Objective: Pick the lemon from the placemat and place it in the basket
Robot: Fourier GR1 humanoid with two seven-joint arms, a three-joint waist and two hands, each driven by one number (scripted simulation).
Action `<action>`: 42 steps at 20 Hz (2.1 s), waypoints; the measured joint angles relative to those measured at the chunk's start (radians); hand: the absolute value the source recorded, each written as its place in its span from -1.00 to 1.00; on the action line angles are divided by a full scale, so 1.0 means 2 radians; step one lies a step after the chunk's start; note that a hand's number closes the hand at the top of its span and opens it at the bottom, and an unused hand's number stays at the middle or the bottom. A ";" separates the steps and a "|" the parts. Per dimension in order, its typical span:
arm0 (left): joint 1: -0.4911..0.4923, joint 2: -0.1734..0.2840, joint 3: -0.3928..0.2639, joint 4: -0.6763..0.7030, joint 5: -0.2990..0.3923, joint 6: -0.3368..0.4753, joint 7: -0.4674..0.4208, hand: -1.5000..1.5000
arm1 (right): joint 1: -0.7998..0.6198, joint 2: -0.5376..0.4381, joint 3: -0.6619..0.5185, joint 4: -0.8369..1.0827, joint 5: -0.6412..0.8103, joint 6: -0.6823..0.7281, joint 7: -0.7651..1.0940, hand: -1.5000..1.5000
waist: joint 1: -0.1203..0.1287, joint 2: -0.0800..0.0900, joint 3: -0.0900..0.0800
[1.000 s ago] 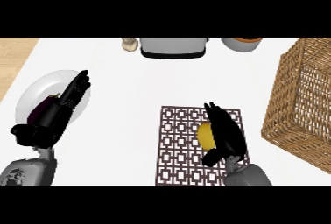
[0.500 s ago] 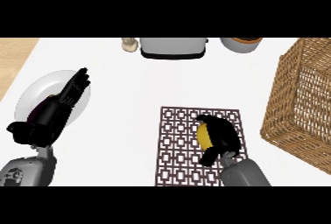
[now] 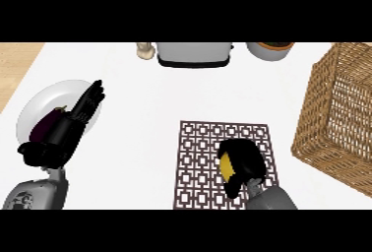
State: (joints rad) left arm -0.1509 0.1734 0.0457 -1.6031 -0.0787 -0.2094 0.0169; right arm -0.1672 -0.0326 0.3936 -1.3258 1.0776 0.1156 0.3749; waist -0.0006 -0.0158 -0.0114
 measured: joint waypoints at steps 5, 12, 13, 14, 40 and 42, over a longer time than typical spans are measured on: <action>-0.005 0.006 0.011 0.008 0.006 -0.007 -0.001 0.00 | 0.054 -0.026 -0.004 -0.058 0.013 -0.007 0.020 1.00 | -0.002 0.003 0.004; -0.010 0.003 0.013 0.017 0.001 -0.008 -0.003 0.00 | 0.112 -0.041 -0.005 -0.130 0.035 -0.033 0.039 1.00 | -0.002 0.007 0.005; -0.012 0.004 0.014 0.016 0.003 -0.009 0.000 0.00 | 0.122 -0.039 -0.003 -0.138 0.035 -0.042 0.038 1.00 | -0.002 0.007 0.005; -0.013 0.005 0.017 0.016 0.004 -0.010 -0.002 0.00 | 0.132 -0.036 0.000 -0.154 0.033 -0.045 0.039 1.00 | -0.002 0.007 0.005; -0.011 0.000 0.013 0.006 0.001 -0.012 0.007 0.00 | 0.062 -0.005 -0.074 -0.506 -0.053 -0.012 0.201 1.00 | -0.002 0.007 0.005; -0.003 -0.004 0.010 0.000 -0.002 -0.011 0.003 0.00 | 0.022 -0.010 -0.110 -0.496 -0.054 -0.002 0.213 1.00 | 0.000 0.008 0.005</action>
State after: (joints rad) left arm -0.1562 0.1657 0.0657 -1.6038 -0.0824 -0.2306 0.0232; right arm -0.1222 -0.0531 0.1728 -2.3174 0.9691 0.1114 0.8001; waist -0.0005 -0.0007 -0.0007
